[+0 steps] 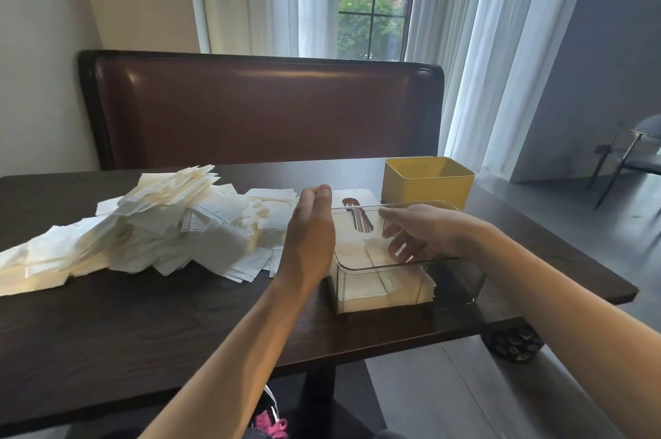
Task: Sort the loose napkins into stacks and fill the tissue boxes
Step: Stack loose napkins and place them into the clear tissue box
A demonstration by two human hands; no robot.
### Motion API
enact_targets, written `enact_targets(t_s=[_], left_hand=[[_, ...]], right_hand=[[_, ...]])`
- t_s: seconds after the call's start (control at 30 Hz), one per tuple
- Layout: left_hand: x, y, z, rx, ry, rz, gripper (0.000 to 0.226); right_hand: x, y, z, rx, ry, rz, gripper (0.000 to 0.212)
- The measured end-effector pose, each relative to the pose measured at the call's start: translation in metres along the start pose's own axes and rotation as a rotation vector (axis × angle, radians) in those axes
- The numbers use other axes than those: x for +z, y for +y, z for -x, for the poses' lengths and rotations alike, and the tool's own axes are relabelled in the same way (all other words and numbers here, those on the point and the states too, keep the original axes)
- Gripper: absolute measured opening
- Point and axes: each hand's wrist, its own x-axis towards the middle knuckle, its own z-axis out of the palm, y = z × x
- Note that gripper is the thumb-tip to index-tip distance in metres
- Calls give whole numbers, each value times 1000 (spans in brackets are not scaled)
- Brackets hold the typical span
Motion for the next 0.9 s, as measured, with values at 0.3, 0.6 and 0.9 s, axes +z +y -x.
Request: enact_targets(t_s=[0.3,0.6,0.9], left_hand=[[-28,5,-11,-4,81,66,36],[-74,-6,-16,46,187,68,38],[-107,-36,-18,-62,210,117,45]], right_hand=[[24,-37,44,-487,269,-384,38],[89,-80,60,-600,303,-739,28],[156,-87,28,-472,252,-607,22]])
